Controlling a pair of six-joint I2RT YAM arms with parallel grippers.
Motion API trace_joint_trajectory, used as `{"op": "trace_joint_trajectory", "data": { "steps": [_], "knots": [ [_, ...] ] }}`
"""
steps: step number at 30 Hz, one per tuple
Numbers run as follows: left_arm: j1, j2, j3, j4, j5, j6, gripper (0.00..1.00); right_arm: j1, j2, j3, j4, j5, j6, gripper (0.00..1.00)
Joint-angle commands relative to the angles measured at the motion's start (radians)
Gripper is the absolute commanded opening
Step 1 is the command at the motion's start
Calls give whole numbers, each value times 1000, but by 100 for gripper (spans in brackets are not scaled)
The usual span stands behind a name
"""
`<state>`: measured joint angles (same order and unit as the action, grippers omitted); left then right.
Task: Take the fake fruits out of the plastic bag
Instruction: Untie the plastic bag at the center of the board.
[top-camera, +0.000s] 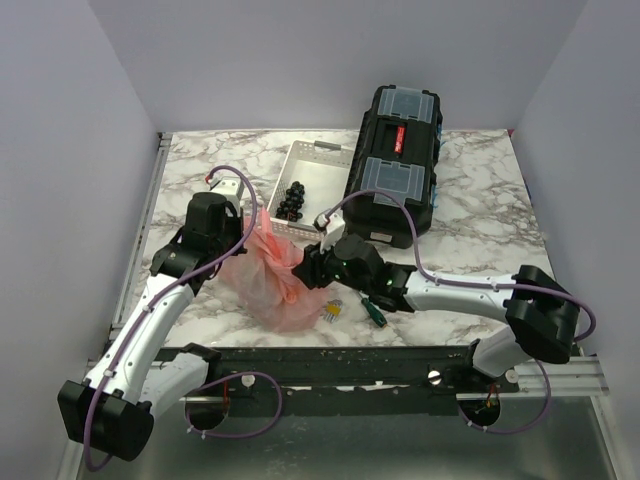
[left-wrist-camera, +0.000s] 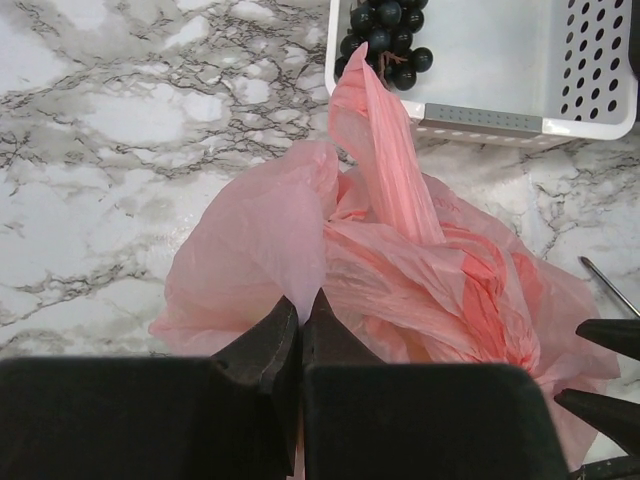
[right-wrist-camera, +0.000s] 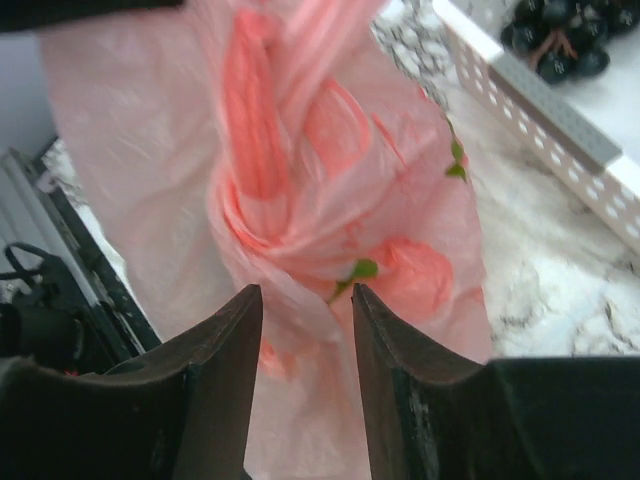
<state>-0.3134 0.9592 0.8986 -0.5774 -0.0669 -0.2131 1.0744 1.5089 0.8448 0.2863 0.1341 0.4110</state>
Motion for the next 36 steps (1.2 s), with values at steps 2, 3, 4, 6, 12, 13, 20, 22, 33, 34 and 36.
{"op": "trace_joint_trajectory", "data": {
  "steps": [2,3,4,6,12,13,20,22,33,34,36],
  "knots": [
    [7,-6,14,22,38,6,0,7,8,99,-21,-70,-44,53],
    [7,-7,14,22,37,5,0,9,17,113,-20,-80,-47,59],
    [7,-6,14,24,37,3,0,10,26,123,-15,-91,-50,63],
    [9,-3,18,20,39,1,0,16,52,153,-12,-102,-55,68],
    [8,-6,17,16,38,0,0,39,124,211,-34,-90,-59,67],
    [8,-7,18,16,36,0,0,39,129,210,-35,-89,-59,65],
    [17,-12,14,18,-22,-26,0,45,137,148,-32,-73,-30,51],
    [20,-12,19,13,-33,-37,0,46,130,114,-12,-62,-19,36],
    [61,-43,19,-3,-219,-149,0,46,29,-37,0,51,28,4],
    [64,-48,18,-2,-217,-150,0,47,15,-54,7,58,30,3],
    [72,-58,21,4,-166,-146,0,47,-4,-76,18,58,31,1]
  ]
}}
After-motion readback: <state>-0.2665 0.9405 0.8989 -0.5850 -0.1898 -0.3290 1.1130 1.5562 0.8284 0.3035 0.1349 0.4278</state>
